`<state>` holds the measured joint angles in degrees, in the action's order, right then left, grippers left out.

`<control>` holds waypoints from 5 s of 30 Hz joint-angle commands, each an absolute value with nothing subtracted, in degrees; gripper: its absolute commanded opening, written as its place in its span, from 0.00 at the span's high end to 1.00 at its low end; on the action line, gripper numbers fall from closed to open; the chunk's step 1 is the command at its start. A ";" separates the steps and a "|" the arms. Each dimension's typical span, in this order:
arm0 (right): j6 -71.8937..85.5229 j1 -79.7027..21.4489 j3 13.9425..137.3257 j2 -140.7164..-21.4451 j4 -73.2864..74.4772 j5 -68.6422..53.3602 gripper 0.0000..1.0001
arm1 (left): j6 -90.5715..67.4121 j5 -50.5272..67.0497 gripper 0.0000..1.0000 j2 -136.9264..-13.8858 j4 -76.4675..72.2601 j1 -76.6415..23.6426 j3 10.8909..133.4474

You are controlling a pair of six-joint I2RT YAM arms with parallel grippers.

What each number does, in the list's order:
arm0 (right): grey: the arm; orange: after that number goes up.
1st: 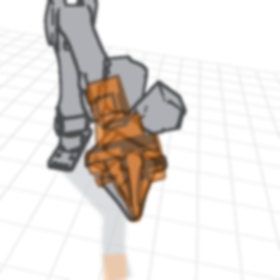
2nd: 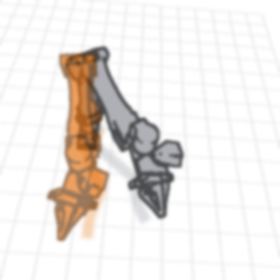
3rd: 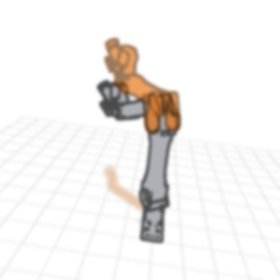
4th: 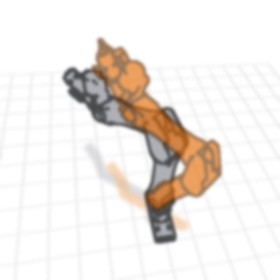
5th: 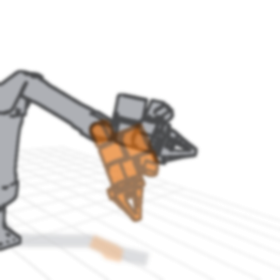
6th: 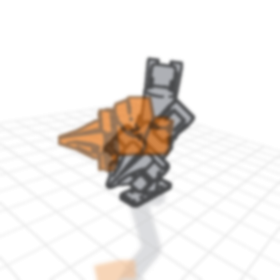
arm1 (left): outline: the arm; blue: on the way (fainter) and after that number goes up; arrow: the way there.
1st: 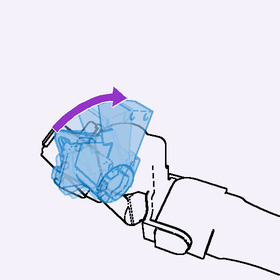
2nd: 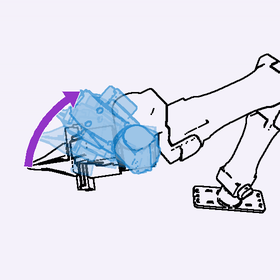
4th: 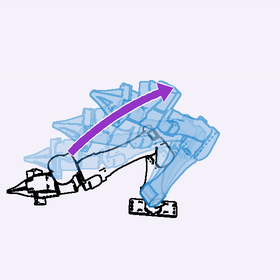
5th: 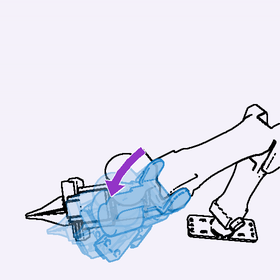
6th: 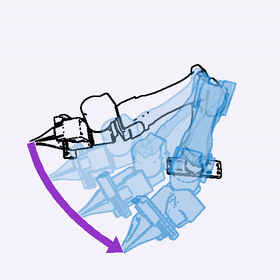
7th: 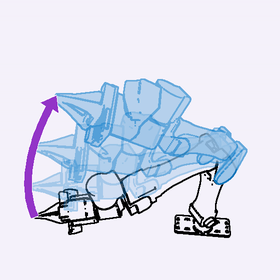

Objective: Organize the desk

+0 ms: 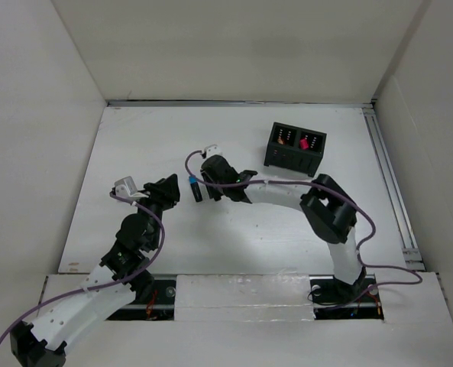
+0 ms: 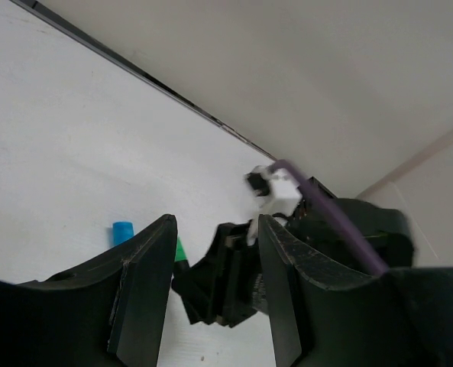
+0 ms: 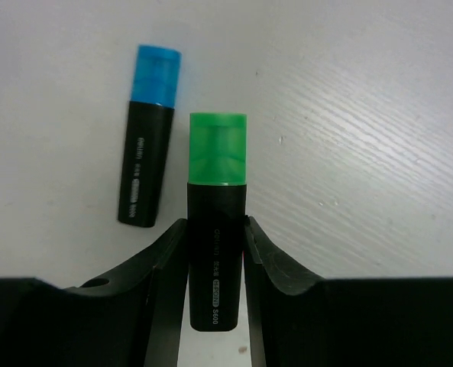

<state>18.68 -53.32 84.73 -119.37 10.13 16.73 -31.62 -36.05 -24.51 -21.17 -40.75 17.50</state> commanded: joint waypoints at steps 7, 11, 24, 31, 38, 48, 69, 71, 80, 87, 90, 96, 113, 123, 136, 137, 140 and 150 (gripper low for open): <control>16.09 -40.19 75.86 -91.42 3.87 21.53 0.85 | -31.11 -34.63 0.57 -25.93 -23.29 -40.52 17.58; 16.08 -26.41 70.15 -85.09 2.74 21.80 0.84 | -31.11 -34.02 0.57 -25.93 -23.73 -40.52 17.32; 16.26 -10.99 69.77 -90.59 -1.15 18.72 0.80 | -30.85 -33.22 0.57 -27.16 -24.35 -40.52 17.40; 16.26 -12.57 69.43 -93.95 -1.93 22.49 0.75 | -30.76 -33.05 0.57 -26.81 -24.35 -40.52 17.23; 15.56 -16.34 70.49 -95.19 -1.76 27.68 0.72 | -30.85 -33.13 0.57 -27.33 -24.43 -40.52 17.31; 18.02 -18.72 63.81 -86.95 -4.57 31.12 0.35 | -30.76 -33.22 0.57 -27.69 -24.79 -40.52 17.23; 17.67 -54.58 82.69 -111.67 5.35 10.28 0.36 | -31.99 -38.58 0.83 -11.88 -22.06 -40.52 13.45; 17.67 -56.24 85.94 -114.86 8.34 10.46 0.36 | -32.17 -38.93 0.84 -10.64 -21.45 -40.52 13.27; 19.95 -56.87 91.40 -124.01 10.10 14.76 0.45 | -32.87 -38.68 0.66 -9.41 -20.13 -40.52 13.62; 21.01 -56.87 92.20 -126.21 10.46 16.43 0.54 | -32.70 -38.32 0.63 -8.70 -20.21 -40.52 13.62; 21.53 -57.48 91.93 -125.86 10.63 16.35 0.75 | -32.61 -38.23 0.62 -8.88 -20.21 -40.52 13.62; 22.06 -57.48 88.43 -121.04 8.97 15.47 0.91 | -32.52 -37.71 0.58 -10.10 -20.56 -40.52 13.80; 20.39 -36.17 61.36 -78.68 -3.87 20.04 0.89 | -28.57 -27.87 0.38 -29.77 -24.08 -40.52 19.15; 21.80 -17.42 56.78 -78.39 -4.74 17.23 0.88 | -27.86 -26.46 0.37 -29.44 -26.10 -40.52 18.28; 22.76 -13.01 59.59 -86.39 -3.87 16.34 0.85 | -27.86 -26.46 0.37 -28.74 -25.66 -40.52 18.37; 22.85 -13.01 59.59 -86.66 -3.61 16.70 0.81 | -27.86 -26.46 0.37 -28.65 -25.66 -40.52 18.37; 23.03 -13.01 59.68 -87.19 -3.17 17.84 0.69 | -27.95 -26.54 0.37 -28.83 -25.66 -40.52 18.37; 22.33 -15.29 60.64 -83.15 -2.73 20.56 0.41 | -28.48 -28.04 0.34 -30.67 -24.96 -40.52 19.07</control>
